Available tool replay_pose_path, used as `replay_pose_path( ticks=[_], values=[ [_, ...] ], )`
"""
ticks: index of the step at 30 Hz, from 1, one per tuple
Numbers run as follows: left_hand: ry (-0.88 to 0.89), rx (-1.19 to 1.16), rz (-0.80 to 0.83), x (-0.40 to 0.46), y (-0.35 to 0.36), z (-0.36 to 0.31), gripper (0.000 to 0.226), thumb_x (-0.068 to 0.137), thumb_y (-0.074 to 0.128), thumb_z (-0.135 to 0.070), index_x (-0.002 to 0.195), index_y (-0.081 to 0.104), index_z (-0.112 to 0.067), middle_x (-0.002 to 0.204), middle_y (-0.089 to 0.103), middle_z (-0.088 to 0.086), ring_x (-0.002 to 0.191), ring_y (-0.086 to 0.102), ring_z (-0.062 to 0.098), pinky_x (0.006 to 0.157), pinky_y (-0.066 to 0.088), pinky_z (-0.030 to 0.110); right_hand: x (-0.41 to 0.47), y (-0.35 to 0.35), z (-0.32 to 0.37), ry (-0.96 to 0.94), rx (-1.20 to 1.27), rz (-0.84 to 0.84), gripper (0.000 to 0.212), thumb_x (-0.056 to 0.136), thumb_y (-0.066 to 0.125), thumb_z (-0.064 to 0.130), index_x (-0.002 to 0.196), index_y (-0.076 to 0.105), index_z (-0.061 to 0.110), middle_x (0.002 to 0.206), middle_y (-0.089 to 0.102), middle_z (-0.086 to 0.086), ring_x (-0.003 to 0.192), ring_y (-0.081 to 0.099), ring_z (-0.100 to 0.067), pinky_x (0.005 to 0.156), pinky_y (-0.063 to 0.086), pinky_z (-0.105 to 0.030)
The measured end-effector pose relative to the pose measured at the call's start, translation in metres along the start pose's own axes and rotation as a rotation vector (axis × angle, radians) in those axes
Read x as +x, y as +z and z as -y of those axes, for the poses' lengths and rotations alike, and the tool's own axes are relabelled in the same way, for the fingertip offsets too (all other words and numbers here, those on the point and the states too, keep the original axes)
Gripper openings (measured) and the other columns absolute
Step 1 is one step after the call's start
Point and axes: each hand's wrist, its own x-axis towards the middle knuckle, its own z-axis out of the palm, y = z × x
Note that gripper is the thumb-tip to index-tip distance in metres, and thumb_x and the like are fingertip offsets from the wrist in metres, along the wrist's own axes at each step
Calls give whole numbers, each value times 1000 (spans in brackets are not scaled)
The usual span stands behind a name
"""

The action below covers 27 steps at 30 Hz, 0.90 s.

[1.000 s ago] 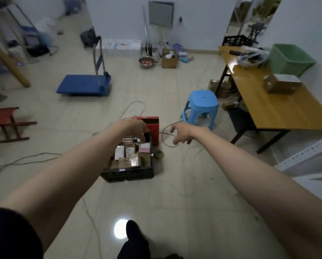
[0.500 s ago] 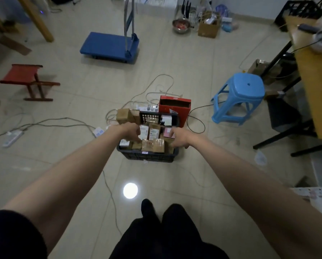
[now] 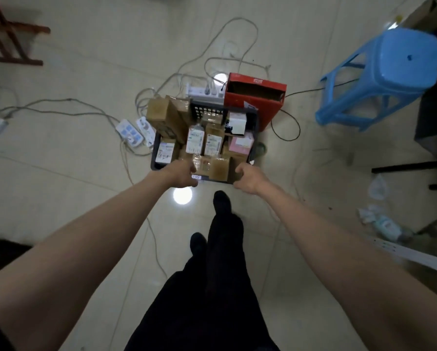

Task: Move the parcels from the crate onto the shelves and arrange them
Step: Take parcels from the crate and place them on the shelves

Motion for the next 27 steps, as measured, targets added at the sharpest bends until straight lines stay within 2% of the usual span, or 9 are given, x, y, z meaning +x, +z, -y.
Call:
replay_pose_path(
  ticks=[4,7,11,14,18,21,23,25,27],
  values=[
    [-55,-174,15,66,16,-1,54,84,72,-26,133,52,-13,128,58,10,113,56,26,88,47,33,70,11,-24,80,102,69,47,90,67,17,133,48,13,114,57,-8,98,60,-27,78,51,-35],
    [-120,-269,62,114,40,0,59,84,72,-24,136,49,-12,125,60,10,112,57,27,94,49,37,125,27,-41,145,133,128,51,90,67,20,136,44,13,117,58,-11,104,61,-31,86,55,-43],
    [-198,-370,76,182,70,8,70,84,74,-22,144,40,-9,134,55,11,119,54,28,97,47,37,195,52,-57,220,250,150,57,90,68,21,139,42,10,120,60,-12,111,59,-31,95,53,-47],
    [-252,-463,63,230,85,18,74,85,73,-18,147,34,-9,139,51,10,125,50,27,94,43,29,244,73,-65,270,370,153,66,87,74,27,140,40,9,124,57,-9,112,58,-28,97,53,-45],
    [-276,-623,44,283,105,30,78,83,72,-7,149,31,-15,137,50,6,120,54,23,88,42,26,296,96,-77,314,454,122,63,88,67,11,143,37,9,136,51,-12,121,53,-28,98,51,-38],
    [-255,-707,64,303,117,32,86,82,74,-5,151,26,-18,131,52,4,117,55,20,84,46,27,318,108,-80,316,494,157,65,92,60,7,150,30,8,138,51,-12,125,52,-28,100,49,-36],
    [-206,-716,51,304,119,26,90,77,77,-10,151,27,-22,129,51,3,117,53,20,92,48,31,323,115,-79,341,515,157,65,92,60,7,149,30,10,135,54,-11,123,54,-28,98,50,-36],
    [-155,-699,22,303,124,26,99,64,80,-30,149,30,-29,138,46,7,125,49,26,102,47,40,320,116,-77,355,531,114,60,92,61,8,146,36,11,133,56,-10,121,56,-27,99,51,-37],
    [-148,-678,22,290,118,19,101,63,80,-33,150,30,-30,146,35,13,129,45,29,107,44,42,306,109,-75,344,545,54,55,93,59,6,144,41,12,133,56,-9,119,56,-26,99,51,-37]
  ],
)
